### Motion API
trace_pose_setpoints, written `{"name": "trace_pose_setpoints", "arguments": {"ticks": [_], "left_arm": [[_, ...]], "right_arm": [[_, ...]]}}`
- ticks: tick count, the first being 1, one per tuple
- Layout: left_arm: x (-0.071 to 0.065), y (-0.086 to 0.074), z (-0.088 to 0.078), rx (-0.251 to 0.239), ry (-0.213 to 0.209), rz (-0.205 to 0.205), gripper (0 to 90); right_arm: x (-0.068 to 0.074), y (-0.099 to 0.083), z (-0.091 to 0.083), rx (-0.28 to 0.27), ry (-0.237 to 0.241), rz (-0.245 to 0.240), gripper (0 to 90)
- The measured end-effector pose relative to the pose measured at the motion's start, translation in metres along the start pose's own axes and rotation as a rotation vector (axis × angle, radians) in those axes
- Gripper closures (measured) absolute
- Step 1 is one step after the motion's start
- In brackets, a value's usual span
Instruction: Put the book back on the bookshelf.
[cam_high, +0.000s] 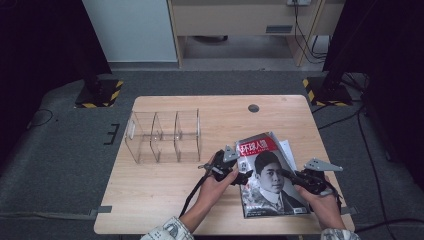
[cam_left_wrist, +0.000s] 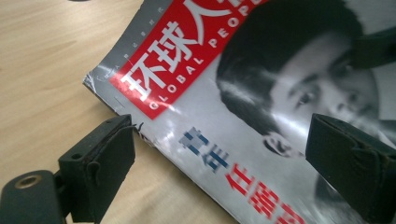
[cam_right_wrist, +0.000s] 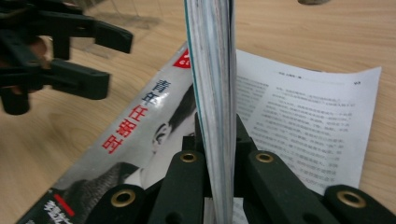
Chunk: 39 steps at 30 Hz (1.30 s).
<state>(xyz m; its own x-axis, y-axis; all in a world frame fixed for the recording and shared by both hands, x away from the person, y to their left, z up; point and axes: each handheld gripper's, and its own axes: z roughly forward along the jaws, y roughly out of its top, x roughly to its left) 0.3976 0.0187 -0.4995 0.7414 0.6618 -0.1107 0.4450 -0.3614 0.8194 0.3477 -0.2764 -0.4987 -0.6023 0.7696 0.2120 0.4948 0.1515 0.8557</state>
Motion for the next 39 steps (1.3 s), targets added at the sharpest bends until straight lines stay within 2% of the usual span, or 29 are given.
{"name": "trace_pose_setpoints", "arguments": {"ticks": [4,6,11,14,18,20,21,25,26,27,28,30,31,33,36,38,39], "left_arm": [[0.009,0.001,0.008,0.029,0.013,-0.054,7.8],[0.013,0.003,0.012,0.042,0.032,-0.055,9.8],[0.022,0.005,0.025,0.062,0.033,-0.096,14.2],[0.026,0.007,0.037,0.078,0.034,-0.093,17.4],[0.028,0.007,0.046,0.087,0.031,-0.100,18.1],[0.028,0.007,0.050,0.092,0.027,-0.099,18.0],[0.028,0.007,0.051,0.078,0.021,-0.111,17.4],[0.031,0.008,0.052,0.060,0.005,-0.132,15.3],[0.033,0.009,0.052,0.057,-0.006,-0.139,15.3],[0.035,0.009,0.053,0.054,-0.042,-0.161,15.9],[0.035,0.009,0.053,0.054,-0.042,-0.161,16.6],[0.037,0.009,0.057,0.074,-0.069,-0.159,19.3],[0.037,0.008,0.058,0.088,-0.069,-0.156,20.0],[0.039,0.006,0.061,0.099,-0.070,-0.173,21.7],[0.040,0.006,0.062,0.089,-0.058,-0.172,25.2],[0.040,0.006,0.062,0.090,-0.039,-0.159,28.1],[0.038,0.007,0.062,0.100,-0.012,-0.138,33.7]], "right_arm": [[0.001,0.001,-0.003,-0.051,0.041,0.033,87.8],[0.001,0.000,-0.004,-0.060,0.048,0.050,87.8],[-0.004,-0.004,-0.004,-0.052,0.042,0.102,87.7],[-0.011,-0.010,0.000,-0.014,0.021,0.140,87.7],[-0.015,-0.013,0.001,-0.021,0.033,0.186,87.8],[-0.015,-0.011,-0.001,-0.054,0.058,0.180,87.8],[-0.015,-0.010,-0.002,-0.071,0.066,0.172,87.8],[-0.013,-0.008,-0.004,-0.094,0.096,0.163,87.8],[-0.013,-0.008,-0.004,-0.094,0.096,0.163,87.8],[-0.014,-0.008,-0.005,-0.106,0.113,0.177,87.8],[-0.014,-0.008,-0.005,-0.106,0.113,0.177,87.8],[-0.017,-0.010,-0.003,-0.101,0.120,0.189,87.8],[-0.017,-0.011,-0.002,-0.094,0.115,0.191,87.8],[-0.019,-0.012,0.001,-0.076,0.113,0.195,87.8],[-0.022,-0.014,0.004,-0.063,0.105,0.196,87.7],[-0.024,-0.015,0.006,-0.055,0.102,0.209,87.7],[-0.025,-0.016,0.009,-0.032,0.083,0.205,87.5]]}}
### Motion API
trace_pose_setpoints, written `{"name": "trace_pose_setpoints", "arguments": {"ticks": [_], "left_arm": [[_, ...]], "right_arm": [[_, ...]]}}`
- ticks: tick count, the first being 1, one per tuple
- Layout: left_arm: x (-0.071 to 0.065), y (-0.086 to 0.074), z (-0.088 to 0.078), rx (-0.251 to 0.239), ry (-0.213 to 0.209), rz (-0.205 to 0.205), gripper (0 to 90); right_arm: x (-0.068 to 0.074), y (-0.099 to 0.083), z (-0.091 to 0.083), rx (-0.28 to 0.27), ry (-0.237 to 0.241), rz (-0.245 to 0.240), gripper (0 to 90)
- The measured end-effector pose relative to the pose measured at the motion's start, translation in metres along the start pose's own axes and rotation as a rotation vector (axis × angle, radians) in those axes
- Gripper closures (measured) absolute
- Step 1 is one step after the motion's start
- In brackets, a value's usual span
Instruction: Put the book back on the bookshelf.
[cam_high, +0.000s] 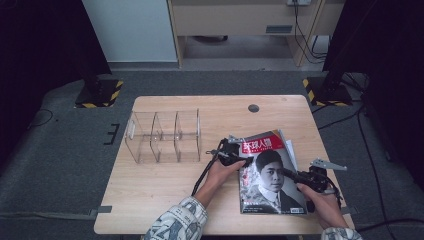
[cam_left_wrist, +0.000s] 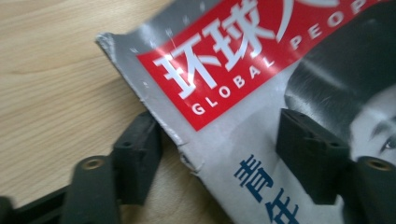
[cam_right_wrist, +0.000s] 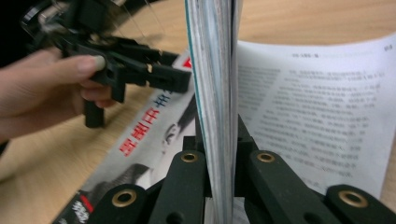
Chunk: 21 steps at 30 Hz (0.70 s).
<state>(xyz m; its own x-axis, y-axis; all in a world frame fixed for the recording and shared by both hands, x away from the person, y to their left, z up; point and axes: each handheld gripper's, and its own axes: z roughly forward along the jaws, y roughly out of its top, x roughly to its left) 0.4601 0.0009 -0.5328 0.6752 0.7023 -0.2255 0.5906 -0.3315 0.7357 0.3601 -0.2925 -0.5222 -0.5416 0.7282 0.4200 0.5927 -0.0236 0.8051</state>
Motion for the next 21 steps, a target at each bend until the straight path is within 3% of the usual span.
{"name": "trace_pose_setpoints", "arguments": {"ticks": [2,3,6,10,12,15,18,20,21], "left_arm": [[-0.001,0.000,0.000,0.007,0.009,0.012,36.4],[-0.003,0.001,0.001,0.014,0.017,0.024,39.0],[-0.002,0.002,0.002,0.015,0.011,0.015,40.2],[-0.003,0.005,0.004,0.019,0.007,0.016,40.3],[-0.004,0.008,0.006,0.023,-0.019,0.005,39.8],[-0.005,0.008,0.008,0.028,-0.013,0.011,41.4],[-0.008,0.008,0.007,0.030,0.029,0.044,57.0],[-0.008,0.008,0.006,0.026,0.018,0.038,60.9],[-0.009,0.008,0.006,0.027,0.023,0.034,64.7]], "right_arm": [[0.000,-0.001,0.002,0.021,-0.019,-0.010,87.2],[0.000,-0.002,0.006,0.059,-0.057,-0.038,85.9],[-0.002,-0.003,0.009,0.086,-0.075,-0.048,85.9],[-0.003,-0.003,0.010,0.098,-0.077,-0.064,85.9],[-0.003,-0.004,0.011,0.103,-0.069,-0.065,86.0],[-0.003,-0.004,0.011,0.110,-0.066,-0.068,85.8],[-0.003,-0.004,0.012,0.124,-0.086,-0.076,82.9],[-0.002,-0.004,0.013,0.132,-0.097,-0.085,81.4],[0.000,-0.003,0.014,0.143,-0.121,-0.107,75.3]]}}
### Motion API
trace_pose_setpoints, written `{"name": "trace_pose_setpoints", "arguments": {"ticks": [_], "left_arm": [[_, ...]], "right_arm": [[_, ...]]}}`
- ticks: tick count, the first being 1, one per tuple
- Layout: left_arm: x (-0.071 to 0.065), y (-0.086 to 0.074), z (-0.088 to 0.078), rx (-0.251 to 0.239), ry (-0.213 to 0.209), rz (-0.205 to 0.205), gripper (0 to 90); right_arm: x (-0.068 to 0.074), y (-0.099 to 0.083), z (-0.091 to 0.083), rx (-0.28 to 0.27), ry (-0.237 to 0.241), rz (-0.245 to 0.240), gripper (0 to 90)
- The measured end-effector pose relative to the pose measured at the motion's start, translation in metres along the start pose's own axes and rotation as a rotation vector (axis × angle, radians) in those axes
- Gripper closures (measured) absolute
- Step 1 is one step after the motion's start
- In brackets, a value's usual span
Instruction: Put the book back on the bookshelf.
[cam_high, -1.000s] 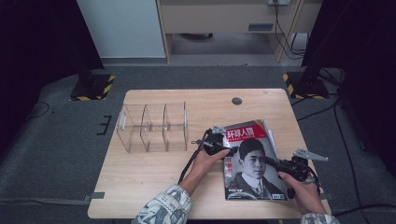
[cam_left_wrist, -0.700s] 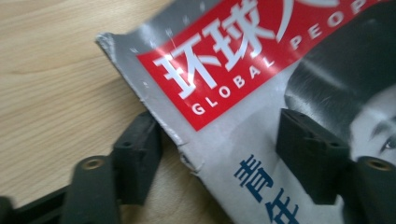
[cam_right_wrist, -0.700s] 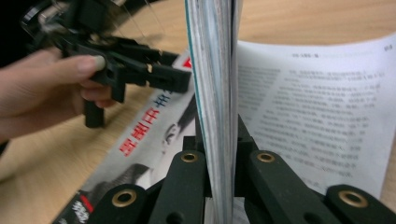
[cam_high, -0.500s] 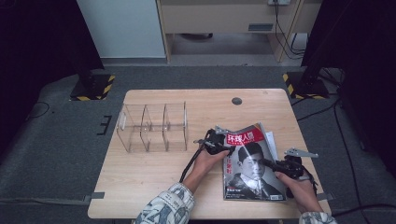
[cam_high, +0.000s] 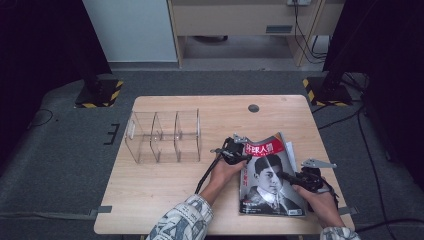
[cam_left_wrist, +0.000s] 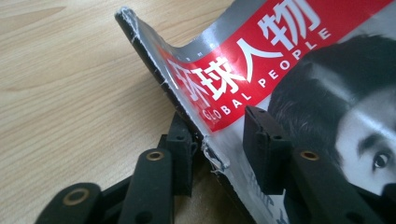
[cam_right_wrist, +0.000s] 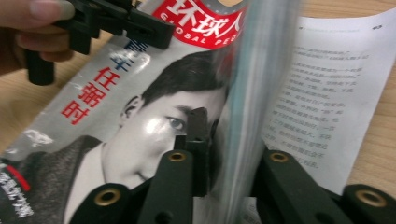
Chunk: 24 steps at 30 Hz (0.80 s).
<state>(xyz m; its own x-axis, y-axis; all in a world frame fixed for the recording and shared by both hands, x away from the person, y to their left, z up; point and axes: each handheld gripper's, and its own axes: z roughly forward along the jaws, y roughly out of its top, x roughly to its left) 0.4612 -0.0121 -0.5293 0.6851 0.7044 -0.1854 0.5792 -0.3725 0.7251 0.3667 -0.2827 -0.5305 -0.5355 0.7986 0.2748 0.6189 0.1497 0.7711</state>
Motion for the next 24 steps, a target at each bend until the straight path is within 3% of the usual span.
{"name": "trace_pose_setpoints", "arguments": {"ticks": [1,2,3,4,5,6,7,8,12,14,17,21,24], "left_arm": [[-0.003,0.000,-0.001,0.001,0.011,0.010,66.5],[-0.003,0.000,-0.001,0.001,0.011,0.010,67.5],[-0.006,0.001,-0.002,0.002,0.021,0.025,68.7],[-0.006,0.001,-0.002,0.002,0.021,0.025,70.0],[-0.006,0.001,-0.002,-0.001,0.019,0.013,70.4],[-0.006,0.001,-0.002,-0.001,0.019,0.013,70.7],[-0.005,0.000,-0.003,-0.008,0.016,0.006,70.8],[-0.005,0.000,-0.003,-0.009,0.016,0.000,70.8],[-0.004,0.000,-0.005,-0.009,0.011,-0.007,71.2],[-0.005,0.001,-0.005,-0.014,0.012,-0.004,71.2],[-0.004,0.003,-0.008,-0.032,0.003,-0.003,70.5],[-0.002,0.011,-0.012,-0.069,-0.020,-0.006,58.7],[-0.001,0.016,-0.012,-0.061,-0.027,0.012,53.4]], "right_arm": [[0.001,0.001,0.001,0.016,-0.020,-0.012,69.7],[0.001,0.001,0.001,0.016,-0.020,-0.012,69.7],[0.001,0.001,0.002,0.048,-0.063,-0.025,54.6],[0.001,0.001,0.002,0.048,-0.063,-0.025,54.6],[-0.001,0.001,0.001,0.068,-0.103,-0.011,39.3],[-0.001,0.001,0.001,0.068,-0.103,-0.011,39.3],[-0.003,0.001,-0.003,0.053,-0.165,0.003,30.9],[-0.004,0.000,-0.005,0.044,-0.191,0.010,28.1],[-0.007,-0.004,-0.004,0.055,-0.230,0.016,31.5],[-0.007,-0.003,-0.004,0.055,-0.219,0.021,36.1],[-0.006,-0.003,-0.003,0.053,-0.238,-0.011,38.6],[-0.002,-0.003,0.000,0.054,-0.224,-0.029,45.4],[0.000,-0.003,0.002,0.052,-0.218,-0.049,46.0]]}}
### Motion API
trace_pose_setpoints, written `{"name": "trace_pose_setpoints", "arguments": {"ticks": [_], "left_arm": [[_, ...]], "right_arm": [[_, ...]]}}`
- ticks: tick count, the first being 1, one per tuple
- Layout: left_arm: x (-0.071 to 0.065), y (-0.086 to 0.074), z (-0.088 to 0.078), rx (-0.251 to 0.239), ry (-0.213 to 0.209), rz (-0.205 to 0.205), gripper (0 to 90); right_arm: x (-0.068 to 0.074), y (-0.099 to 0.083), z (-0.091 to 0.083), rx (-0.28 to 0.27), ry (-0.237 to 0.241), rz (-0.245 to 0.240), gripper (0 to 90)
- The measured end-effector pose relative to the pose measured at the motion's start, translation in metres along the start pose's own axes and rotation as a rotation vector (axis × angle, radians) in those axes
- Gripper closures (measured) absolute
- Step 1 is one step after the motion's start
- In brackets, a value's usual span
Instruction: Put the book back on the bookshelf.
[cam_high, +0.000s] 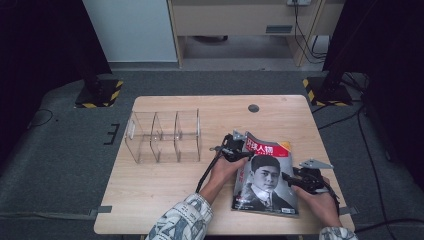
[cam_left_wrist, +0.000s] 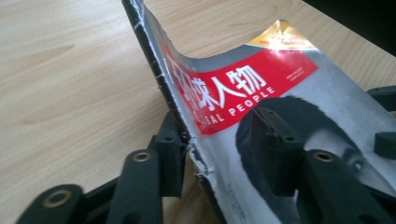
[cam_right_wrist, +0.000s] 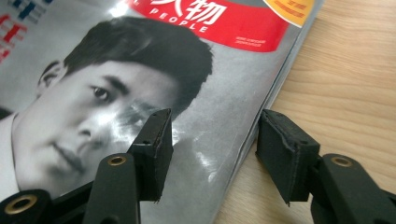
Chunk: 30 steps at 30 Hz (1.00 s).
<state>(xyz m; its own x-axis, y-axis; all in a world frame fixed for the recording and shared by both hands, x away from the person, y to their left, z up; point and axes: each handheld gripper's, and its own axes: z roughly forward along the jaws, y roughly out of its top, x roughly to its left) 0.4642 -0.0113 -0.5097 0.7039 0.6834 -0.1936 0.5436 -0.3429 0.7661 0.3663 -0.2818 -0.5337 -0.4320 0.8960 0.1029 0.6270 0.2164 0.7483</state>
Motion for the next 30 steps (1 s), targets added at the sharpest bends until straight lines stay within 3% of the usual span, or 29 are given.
{"name": "trace_pose_setpoints", "arguments": {"ticks": [3,7,8,9,13,15,19,22,25,30], "left_arm": [[0.005,0.006,-0.001,0.005,-0.047,0.008,50.4],[0.007,0.008,-0.001,0.039,-0.045,0.045,51.2],[0.006,0.008,-0.002,0.049,-0.045,0.055,59.9],[0.005,0.008,-0.003,0.058,-0.046,0.057,63.1],[0.000,0.005,-0.008,0.073,-0.014,0.081,73.4],[-0.001,0.002,-0.012,0.071,-0.012,0.068,73.9],[0.000,0.001,-0.017,0.048,-0.034,0.061,68.2],[0.003,0.003,-0.017,0.028,-0.042,0.041,54.3],[0.009,0.012,-0.012,0.024,-0.064,0.014,46.8],[0.012,0.019,-0.007,0.044,-0.083,0.018,44.0]], "right_arm": [[0.002,0.001,0.002,-0.004,0.009,-0.016,47.3],[0.002,0.001,0.005,-0.013,0.010,-0.020,48.4],[0.002,0.002,0.006,-0.016,0.009,-0.031,48.7],[0.002,0.003,0.007,-0.016,0.008,-0.028,48.8],[0.003,0.005,0.010,-0.025,0.003,-0.027,49.0],[0.002,0.008,0.013,-0.025,0.001,-0.009,48.3],[0.004,0.014,0.021,-0.027,-0.009,-0.021,48.6],[0.006,0.015,0.022,-0.027,-0.010,-0.039,48.9],[0.009,0.015,0.023,-0.029,-0.009,-0.059,49.2],[0.010,0.015,0.023,-0.030,-0.007,-0.071,50.0]]}}
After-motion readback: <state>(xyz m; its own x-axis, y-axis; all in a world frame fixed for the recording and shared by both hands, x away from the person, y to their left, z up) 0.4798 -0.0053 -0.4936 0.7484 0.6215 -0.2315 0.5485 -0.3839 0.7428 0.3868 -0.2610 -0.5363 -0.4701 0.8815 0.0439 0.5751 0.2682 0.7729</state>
